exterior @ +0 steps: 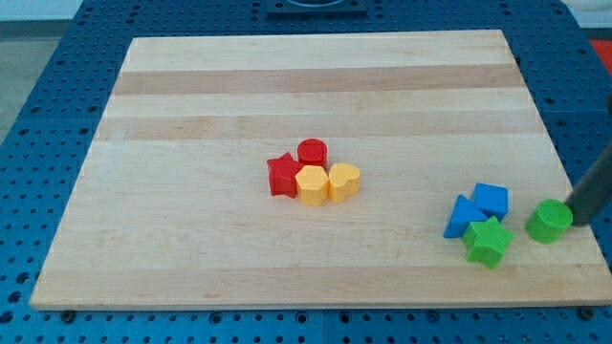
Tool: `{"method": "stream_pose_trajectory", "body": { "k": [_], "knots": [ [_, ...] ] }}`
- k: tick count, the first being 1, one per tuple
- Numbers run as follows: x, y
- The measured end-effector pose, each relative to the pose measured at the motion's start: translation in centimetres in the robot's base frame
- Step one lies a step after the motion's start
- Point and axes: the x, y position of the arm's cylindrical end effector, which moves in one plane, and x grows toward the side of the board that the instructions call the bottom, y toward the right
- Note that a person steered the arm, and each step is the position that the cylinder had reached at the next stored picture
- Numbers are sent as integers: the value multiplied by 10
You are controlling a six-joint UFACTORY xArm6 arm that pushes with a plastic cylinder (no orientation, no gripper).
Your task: Move the green circle into the group of blocks
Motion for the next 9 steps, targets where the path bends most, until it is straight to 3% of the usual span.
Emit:
{"method": "stream_pose_trajectory", "body": {
  "k": [5,7,9],
  "knots": [
    [10,-35],
    [-55,-63],
    [-59,-80]
  ]
}}
